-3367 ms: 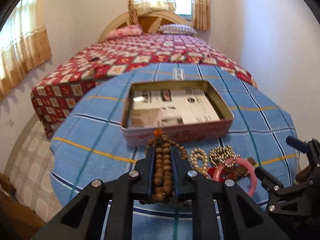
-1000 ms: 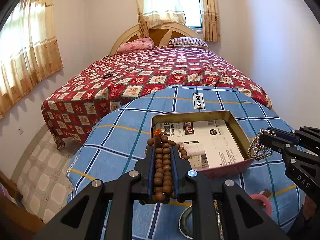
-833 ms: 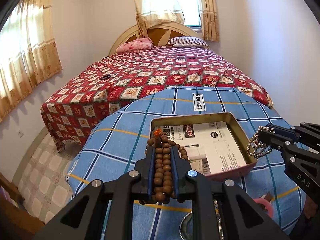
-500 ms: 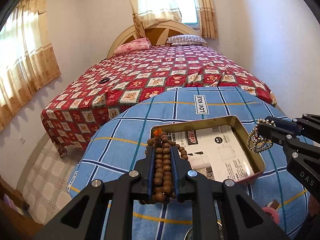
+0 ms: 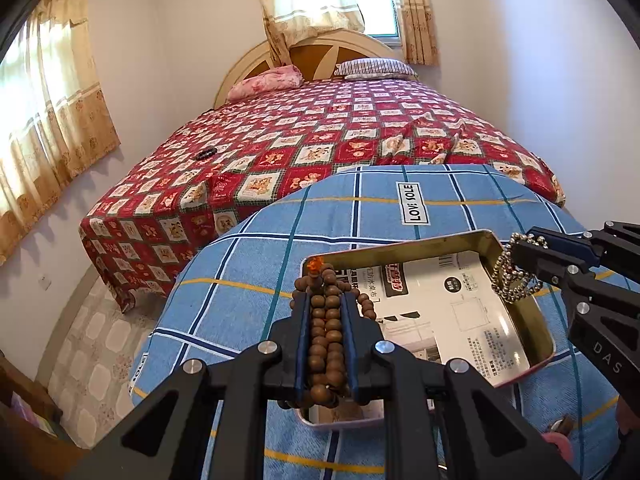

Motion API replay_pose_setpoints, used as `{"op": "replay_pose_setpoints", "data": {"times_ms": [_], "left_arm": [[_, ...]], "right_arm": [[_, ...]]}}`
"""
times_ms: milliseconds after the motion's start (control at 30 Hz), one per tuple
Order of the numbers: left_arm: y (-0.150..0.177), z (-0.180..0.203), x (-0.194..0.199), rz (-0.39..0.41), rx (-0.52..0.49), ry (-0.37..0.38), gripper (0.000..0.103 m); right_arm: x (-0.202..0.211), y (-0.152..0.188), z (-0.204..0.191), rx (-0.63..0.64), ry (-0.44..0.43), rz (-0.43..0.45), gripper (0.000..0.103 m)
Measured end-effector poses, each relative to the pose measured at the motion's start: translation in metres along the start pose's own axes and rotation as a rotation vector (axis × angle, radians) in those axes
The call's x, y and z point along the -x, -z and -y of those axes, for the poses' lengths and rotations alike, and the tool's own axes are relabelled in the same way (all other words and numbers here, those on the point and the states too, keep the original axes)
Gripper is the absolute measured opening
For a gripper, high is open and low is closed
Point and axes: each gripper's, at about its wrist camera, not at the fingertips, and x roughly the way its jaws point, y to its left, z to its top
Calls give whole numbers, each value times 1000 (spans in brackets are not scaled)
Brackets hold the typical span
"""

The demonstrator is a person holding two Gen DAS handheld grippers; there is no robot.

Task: Organize jewelry
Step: 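Carry the wooden beads and gold chain into the pink tin with both grippers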

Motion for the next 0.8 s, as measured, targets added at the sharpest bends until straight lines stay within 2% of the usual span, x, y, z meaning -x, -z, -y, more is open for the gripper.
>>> {"op": "replay_pose_setpoints", "data": {"times_ms": [800], "left_arm": [[-4,9,-42,-67,-55,-28,16]], "right_arm": [[-40,1,0,23,8,-64,15]]}}
